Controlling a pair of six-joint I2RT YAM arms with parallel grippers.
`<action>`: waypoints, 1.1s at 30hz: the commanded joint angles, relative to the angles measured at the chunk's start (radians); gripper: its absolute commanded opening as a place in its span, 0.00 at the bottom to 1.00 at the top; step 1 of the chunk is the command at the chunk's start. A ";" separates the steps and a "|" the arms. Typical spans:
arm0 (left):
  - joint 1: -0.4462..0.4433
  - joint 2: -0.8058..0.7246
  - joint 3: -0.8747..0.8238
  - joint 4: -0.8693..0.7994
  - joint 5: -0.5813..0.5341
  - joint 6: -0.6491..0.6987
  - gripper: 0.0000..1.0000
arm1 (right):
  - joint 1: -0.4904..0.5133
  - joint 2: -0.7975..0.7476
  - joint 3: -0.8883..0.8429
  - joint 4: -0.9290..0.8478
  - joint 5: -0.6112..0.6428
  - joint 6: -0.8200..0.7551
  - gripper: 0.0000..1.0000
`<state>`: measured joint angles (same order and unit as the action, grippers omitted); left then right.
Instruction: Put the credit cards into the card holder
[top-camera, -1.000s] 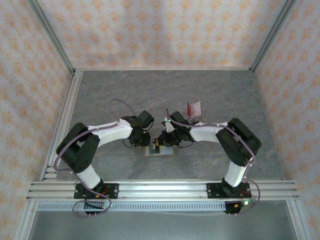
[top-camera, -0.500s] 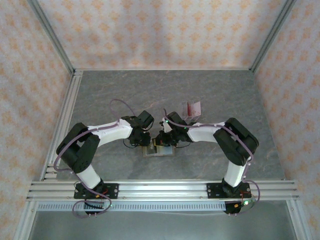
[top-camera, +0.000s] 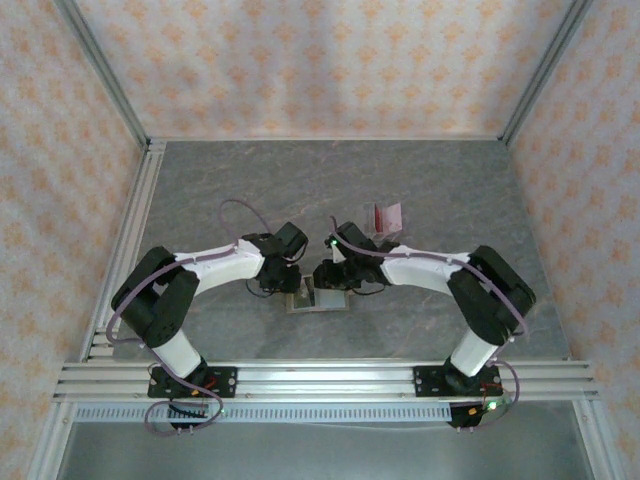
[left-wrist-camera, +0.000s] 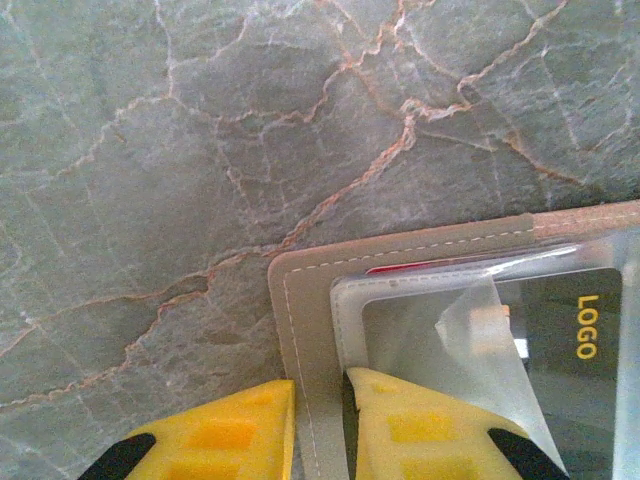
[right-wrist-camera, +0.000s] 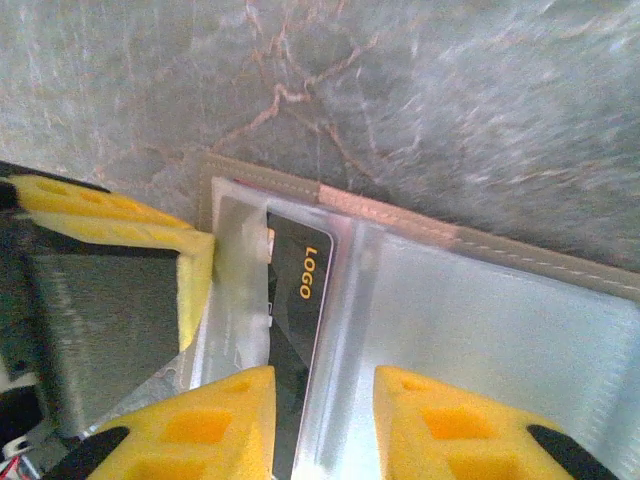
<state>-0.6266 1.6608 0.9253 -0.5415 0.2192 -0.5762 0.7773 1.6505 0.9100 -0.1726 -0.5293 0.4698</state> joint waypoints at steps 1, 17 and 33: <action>-0.010 0.043 -0.055 -0.002 -0.024 -0.005 0.21 | -0.004 -0.054 0.051 -0.140 0.142 -0.070 0.34; -0.010 0.039 -0.055 0.000 -0.026 -0.006 0.21 | 0.011 0.084 0.156 -0.242 0.288 -0.167 0.37; -0.010 0.042 -0.048 -0.002 -0.025 -0.010 0.21 | 0.035 0.065 0.135 -0.219 0.345 -0.169 0.37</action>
<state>-0.6266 1.6520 0.9142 -0.5282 0.2192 -0.5777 0.7982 1.7378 1.0359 -0.3820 -0.2192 0.3157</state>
